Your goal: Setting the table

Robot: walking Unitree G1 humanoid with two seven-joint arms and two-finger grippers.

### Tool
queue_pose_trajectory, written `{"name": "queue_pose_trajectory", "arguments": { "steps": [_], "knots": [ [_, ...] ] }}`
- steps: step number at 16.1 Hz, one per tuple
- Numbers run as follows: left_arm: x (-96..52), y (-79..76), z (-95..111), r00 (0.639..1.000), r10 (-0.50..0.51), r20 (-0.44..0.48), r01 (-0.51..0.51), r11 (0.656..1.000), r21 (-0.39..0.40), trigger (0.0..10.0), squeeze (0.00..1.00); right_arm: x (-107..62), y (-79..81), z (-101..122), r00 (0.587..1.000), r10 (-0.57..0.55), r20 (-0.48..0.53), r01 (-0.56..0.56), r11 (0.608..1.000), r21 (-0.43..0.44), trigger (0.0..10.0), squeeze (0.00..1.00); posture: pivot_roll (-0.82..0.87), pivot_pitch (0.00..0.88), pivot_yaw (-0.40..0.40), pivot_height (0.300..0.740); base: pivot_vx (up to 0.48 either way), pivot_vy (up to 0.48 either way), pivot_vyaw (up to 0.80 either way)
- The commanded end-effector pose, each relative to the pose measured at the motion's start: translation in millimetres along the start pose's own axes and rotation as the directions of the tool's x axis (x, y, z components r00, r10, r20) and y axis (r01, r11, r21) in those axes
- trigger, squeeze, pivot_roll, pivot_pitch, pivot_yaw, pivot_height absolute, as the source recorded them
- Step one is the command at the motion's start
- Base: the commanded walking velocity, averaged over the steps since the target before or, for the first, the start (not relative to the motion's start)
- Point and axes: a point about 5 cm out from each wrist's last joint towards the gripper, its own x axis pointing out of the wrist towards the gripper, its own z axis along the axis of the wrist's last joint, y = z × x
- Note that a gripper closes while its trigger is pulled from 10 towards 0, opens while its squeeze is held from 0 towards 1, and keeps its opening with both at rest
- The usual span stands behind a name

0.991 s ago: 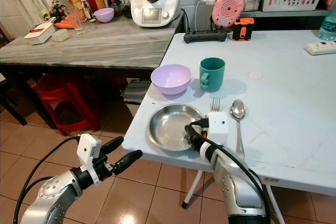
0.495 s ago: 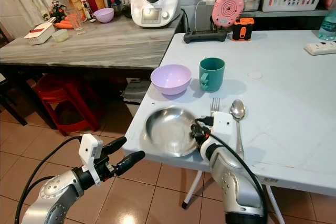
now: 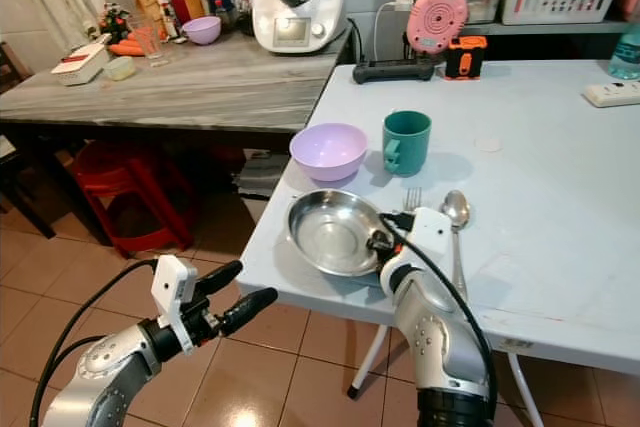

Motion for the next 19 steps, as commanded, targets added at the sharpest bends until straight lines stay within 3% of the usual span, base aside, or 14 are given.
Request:
{"name": "queue_pose_trajectory", "arguments": {
  "steps": [1, 3, 4, 5, 6, 7, 11, 12, 13, 19],
  "knots": [
    [-0.4, 2.6, 2.9, 1.0, 0.003, 0.001, -0.003, 1.0, 0.017, 10.0, 0.0, 0.9, -22.7, -8.0, 0.991, -0.128, -0.035, 0.129, 0.991, 0.021, 0.0, 0.0, -0.14, 0.0, 0.145, 0.74, 0.0, 0.0, 0.0],
    [0.8, 3.8, 3.9, 1.0, 0.008, 0.004, -0.009, 1.0, 0.023, 10.0, 0.0, 1.3, -23.3, -5.1, 0.991, -0.136, -0.02, 0.136, 0.99, 0.024, 0.0, 0.0, -0.14, 0.0, 0.147, 0.74, 0.0, 0.0, 0.0],
    [2.5, 5.7, 5.1, 1.0, 0.019, 0.007, -0.019, 0.999, 0.032, 10.0, 0.0, 1.0, -21.1, 3.6, 0.989, -0.144, 0.02, 0.143, 0.989, 0.019, 8.6, 0.0, -0.15, 0.0, 0.15, 0.74, 0.0, 0.0, 0.0],
    [2.9, 6.1, 5.3, 1.0, 0.022, 0.007, -0.022, 0.999, 0.036, 10.0, 0.0, 1.0, -20.3, 5.2, 0.989, -0.145, 0.026, 0.145, 0.989, 0.018, 10.0, 0.0, -0.15, 0.0, 0.151, 0.74, 0.0, 0.0, 0.0],
    [3.8, 6.3, 5.9, 1.0, 0.024, 0.009, -0.024, 0.999, 0.039, 10.0, 0.0, 1.3, -19.0, 7.7, 0.989, -0.144, 0.042, 0.143, 0.989, 0.033, 10.0, 0.0, -0.15, 0.0, 0.152, 0.74, 0.0, 0.0, 0.0],
    [5.1, 6.9, 7.6, 1.0, 0.027, 0.014, -0.028, 0.999, 0.043, 10.0, 0.0, 1.4, -17.3, 10.8, 0.988, -0.14, 0.064, 0.138, 0.99, 0.037, 10.0, 1.0, -0.14, 0.0, 0.154, 0.74, 0.0, 0.0, 0.0],
    [6.9, 8.7, 13.3, 0.999, 0.033, 0.031, -0.034, 0.998, 0.053, 10.0, 0.0, 2.6, -7.4, 22.1, 0.988, -0.104, 0.116, 0.103, 0.995, 0.014, 10.0, 1.0, -0.14, 0.0, 0.153, 0.74, 0.0, 0.0, 0.0],
    [7.2, 8.6, 14.1, 0.999, 0.032, 0.033, -0.034, 0.998, 0.057, 10.0, 0.0, 3.3, -7.3, 22.6, 0.987, -0.111, 0.114, 0.113, 0.994, -0.006, 10.0, 0.44, -0.14, 0.0, 0.152, 0.74, 0.0, 0.0, 0.0],
    [7.2, 8.6, 14.6, 0.999, 0.032, 0.035, -0.034, 0.998, 0.059, 10.0, 0.0, 4.3, -6.0, 23.0, 0.989, -0.1, 0.113, 0.102, 0.995, -0.012, 10.0, 0.0, -0.14, 0.0, 0.15, 0.74, 0.0, 0.0, 0.0],
    [10.3, 6.9, 16.9, 0.999, 0.027, 0.045, -0.03, 0.998, 0.061, 10.0, 0.0, 7.1, 2.6, 29.9, 0.991, -0.037, 0.127, 0.046, 0.997, -0.064, 10.0, 0.0, -0.14, 0.0, 0.148, 0.74, 0.0, 0.0, 0.0]
  ]
}}
